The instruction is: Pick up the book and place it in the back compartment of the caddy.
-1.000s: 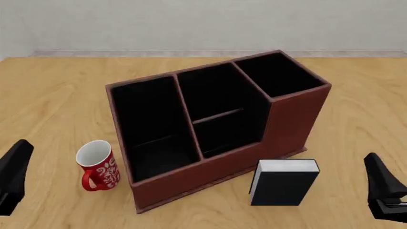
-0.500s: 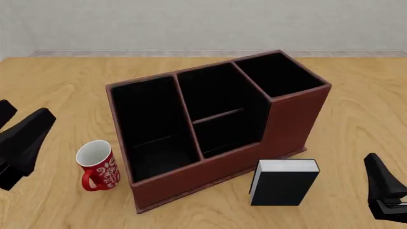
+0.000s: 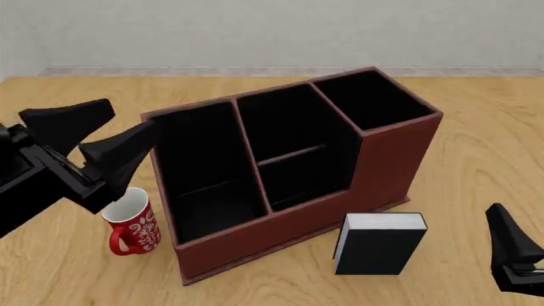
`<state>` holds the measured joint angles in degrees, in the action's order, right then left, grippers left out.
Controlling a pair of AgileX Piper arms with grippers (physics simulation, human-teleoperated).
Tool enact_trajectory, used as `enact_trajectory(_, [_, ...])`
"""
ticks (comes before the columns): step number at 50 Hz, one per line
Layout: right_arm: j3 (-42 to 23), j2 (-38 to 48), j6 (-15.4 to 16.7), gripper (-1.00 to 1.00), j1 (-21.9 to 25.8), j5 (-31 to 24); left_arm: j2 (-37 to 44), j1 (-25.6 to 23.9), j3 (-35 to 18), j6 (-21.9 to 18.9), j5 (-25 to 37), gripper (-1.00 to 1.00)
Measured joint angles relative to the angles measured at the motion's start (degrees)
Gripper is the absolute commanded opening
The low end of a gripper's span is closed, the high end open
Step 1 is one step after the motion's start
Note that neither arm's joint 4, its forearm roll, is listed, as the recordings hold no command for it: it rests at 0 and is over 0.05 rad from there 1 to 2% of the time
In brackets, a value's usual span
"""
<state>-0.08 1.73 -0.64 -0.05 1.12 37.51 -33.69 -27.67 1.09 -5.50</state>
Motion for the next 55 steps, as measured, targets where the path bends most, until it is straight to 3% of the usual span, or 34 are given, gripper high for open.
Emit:
enact_trajectory(14, [0.0, 0.5, 0.0, 1.00, 0.0, 0.6, 10.8, -6.7, -4.8, 0.1, -3.1, 1.00])
enact_trajectory(33, [0.0, 0.2, 0.0, 1.00, 0.0, 0.2, 25.3, -13.8, -6.5, -0.1, -10.9, 1.00])
enact_trajectory(55, [0.0, -0.1, -0.1, 1.00, 0.0, -0.1, 36.8, -20.6, -8.8, -2.3, -15.4, 1.00])
